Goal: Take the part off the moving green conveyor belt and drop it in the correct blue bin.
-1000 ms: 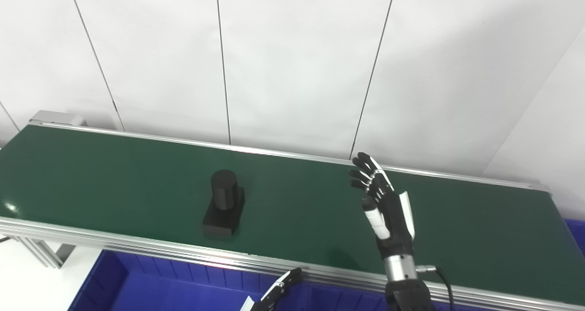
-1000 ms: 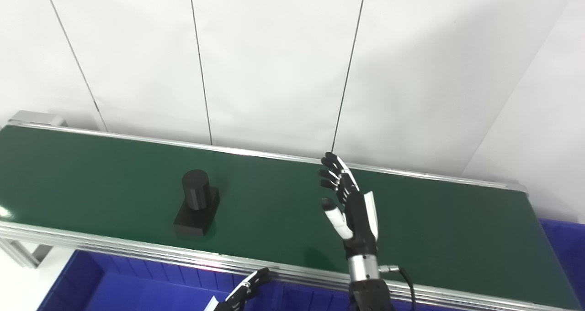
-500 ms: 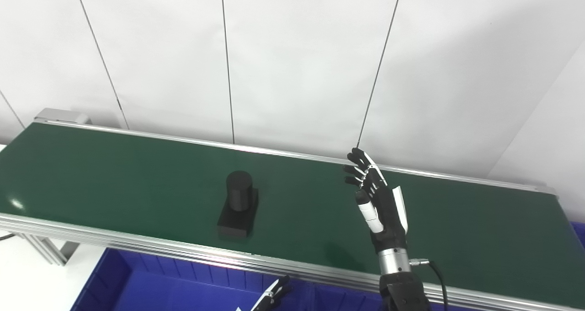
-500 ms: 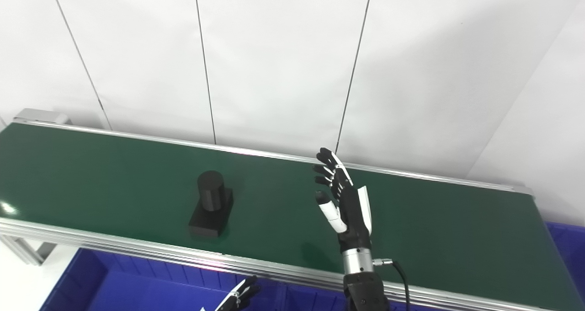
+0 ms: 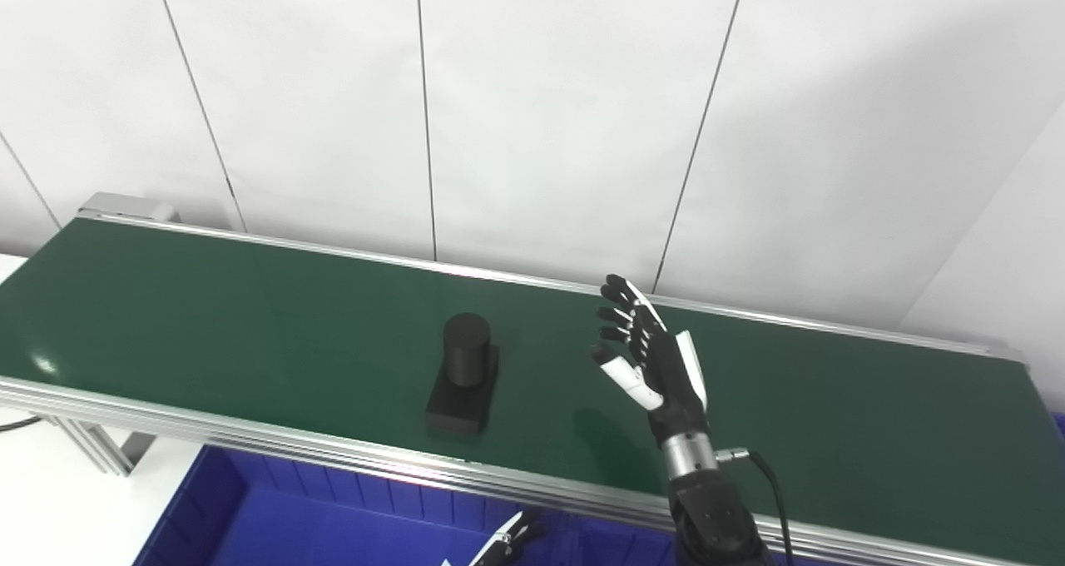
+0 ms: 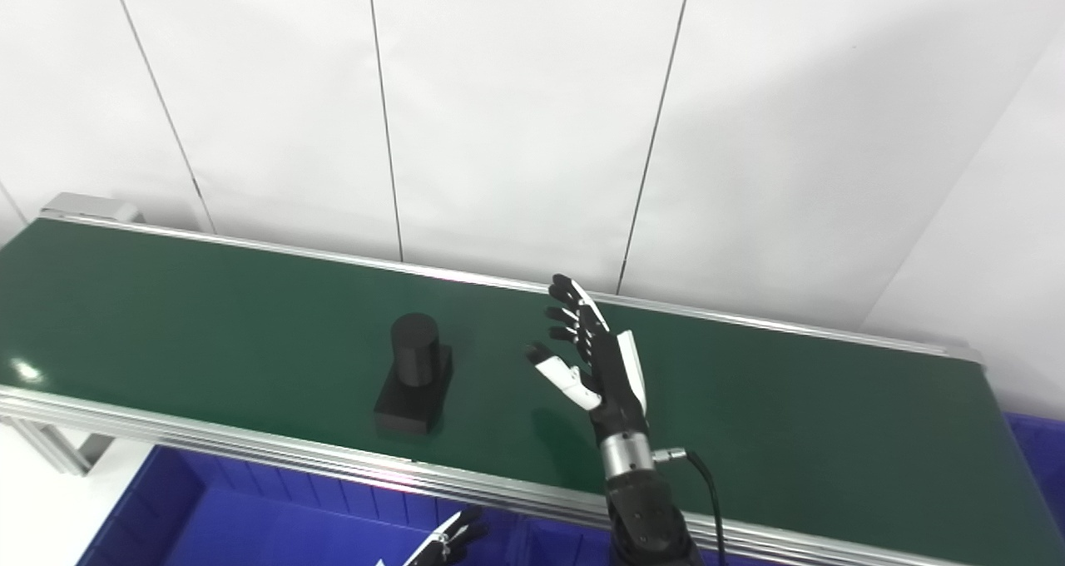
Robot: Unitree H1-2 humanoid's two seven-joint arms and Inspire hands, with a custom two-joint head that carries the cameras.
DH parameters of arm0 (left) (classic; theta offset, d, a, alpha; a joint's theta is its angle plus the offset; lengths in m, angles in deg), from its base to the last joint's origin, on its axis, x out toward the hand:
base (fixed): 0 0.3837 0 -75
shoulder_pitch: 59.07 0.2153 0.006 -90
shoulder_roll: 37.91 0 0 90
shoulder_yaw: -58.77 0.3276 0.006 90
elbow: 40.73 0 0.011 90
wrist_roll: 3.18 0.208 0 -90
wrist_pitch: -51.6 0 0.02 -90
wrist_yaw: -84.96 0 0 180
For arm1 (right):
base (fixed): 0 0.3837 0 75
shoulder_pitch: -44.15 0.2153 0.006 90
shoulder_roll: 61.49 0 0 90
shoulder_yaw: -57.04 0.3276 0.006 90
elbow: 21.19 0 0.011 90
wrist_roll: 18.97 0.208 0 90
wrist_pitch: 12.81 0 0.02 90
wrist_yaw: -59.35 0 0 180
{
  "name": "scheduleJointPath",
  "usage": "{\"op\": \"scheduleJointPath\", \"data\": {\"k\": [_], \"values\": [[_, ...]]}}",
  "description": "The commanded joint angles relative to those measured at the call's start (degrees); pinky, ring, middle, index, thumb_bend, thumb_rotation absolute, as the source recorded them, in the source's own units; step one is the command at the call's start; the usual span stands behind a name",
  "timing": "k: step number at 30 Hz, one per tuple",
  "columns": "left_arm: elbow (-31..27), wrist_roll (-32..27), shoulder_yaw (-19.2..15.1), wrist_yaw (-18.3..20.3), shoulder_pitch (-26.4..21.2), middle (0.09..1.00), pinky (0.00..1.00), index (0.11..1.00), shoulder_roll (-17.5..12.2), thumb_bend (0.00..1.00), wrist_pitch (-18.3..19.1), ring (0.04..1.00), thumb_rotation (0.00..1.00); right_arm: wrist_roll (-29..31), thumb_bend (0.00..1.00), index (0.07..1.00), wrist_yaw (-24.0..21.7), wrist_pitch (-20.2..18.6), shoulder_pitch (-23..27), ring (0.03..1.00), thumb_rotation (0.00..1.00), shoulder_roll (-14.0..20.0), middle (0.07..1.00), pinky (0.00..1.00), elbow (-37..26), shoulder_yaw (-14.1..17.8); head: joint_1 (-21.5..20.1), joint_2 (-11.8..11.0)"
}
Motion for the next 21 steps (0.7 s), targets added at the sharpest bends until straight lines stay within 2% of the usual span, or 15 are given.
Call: {"op": "scheduleJointPath", "data": {"k": [1, 4, 10, 21], "values": [[-2.07, 0.61, 0.63, 0.25, 0.36, 0.899, 0.93, 0.919, 0.84, 0.77, -2.27, 0.938, 1.00, -0.57, 0.89, 0.912, 0.07, 1.41, 3.49, 0.824, 0.65, -0.83, 0.893, 0.75, 0.36, -0.40, 0.26, 0.07], [-2.36, 0.98, 0.80, 0.10, 0.70, 0.901, 0.93, 0.920, 1.05, 0.76, -2.26, 0.939, 1.00, -1.24, 0.89, 0.918, 0.45, 1.55, 4.73, 0.824, 0.63, -0.83, 0.895, 0.75, 2.35, -0.69, 0.61, -0.02], [-2.89, 1.27, 0.95, 0.23, 1.19, 0.904, 0.94, 0.920, 1.39, 0.76, -2.16, 0.945, 1.00, -2.83, 0.95, 0.918, 1.14, 0.93, 7.65, 0.824, 0.65, -0.94, 0.887, 0.72, 6.52, -1.14, 1.00, 0.04], [-4.09, 1.68, 2.31, 0.07, 2.16, 0.906, 0.93, 0.924, 2.05, 0.74, -2.28, 0.944, 1.00, -7.31, 0.99, 0.904, 3.42, -1.04, 9.44, 0.785, 0.52, -1.44, 0.870, 0.68, 10.57, -3.10, 1.76, 0.72]]}}
